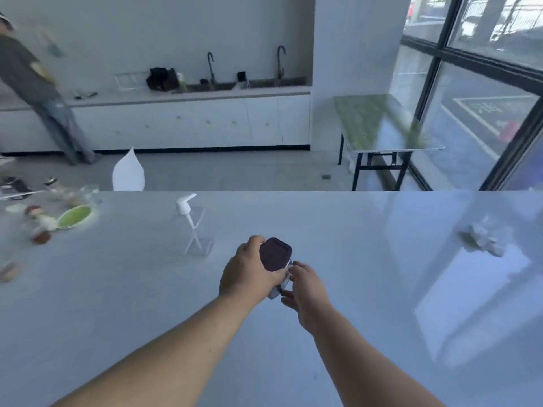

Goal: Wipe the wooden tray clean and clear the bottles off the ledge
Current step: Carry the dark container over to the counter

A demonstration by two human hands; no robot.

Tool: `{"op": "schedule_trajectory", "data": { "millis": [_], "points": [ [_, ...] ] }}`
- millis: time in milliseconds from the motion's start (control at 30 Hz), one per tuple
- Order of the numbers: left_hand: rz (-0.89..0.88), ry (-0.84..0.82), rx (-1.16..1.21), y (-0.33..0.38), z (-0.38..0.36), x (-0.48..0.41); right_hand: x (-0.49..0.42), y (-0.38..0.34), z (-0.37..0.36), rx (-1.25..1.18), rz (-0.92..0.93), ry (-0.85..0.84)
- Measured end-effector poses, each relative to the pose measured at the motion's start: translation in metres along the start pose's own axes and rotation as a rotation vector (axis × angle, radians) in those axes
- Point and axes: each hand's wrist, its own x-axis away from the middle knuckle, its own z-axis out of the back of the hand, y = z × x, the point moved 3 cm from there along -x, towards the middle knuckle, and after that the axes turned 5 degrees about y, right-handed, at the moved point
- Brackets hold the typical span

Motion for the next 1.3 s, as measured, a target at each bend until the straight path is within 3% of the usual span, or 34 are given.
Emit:
{"op": "schedule_trajectory", "data": {
  "millis": [300, 700, 1067, 1167, 1300],
  "points": [
    [0.178, 0.079, -0.067, -0.094, 0.022, -0.077, -0.08, 0.003, -0.115, 0.162, -0.079, -0.132],
    [0.11, -0.045, -0.045, -0.172, -0.038, -0.219, -0.213, 0.003, -0.191, 0.14, -0.106, 0.062],
    [0.054, -0.136, -0.125, -0.186, -0.063, -0.238, -0.241, 0.023, -0.203, 0.125, -0.119, 0.152],
    [-0.094, -0.085, -0.194, -0.177, -0.058, -0.232, -0.234, 0.021, -0.194, 0.223, -0.067, 0.173],
    [-0.466, -0.062, -0.189, -0.142, -0.058, -0.215, -0.208, 0.005, -0.148, 0.666, 0.264, 0.276]
  ]
}}
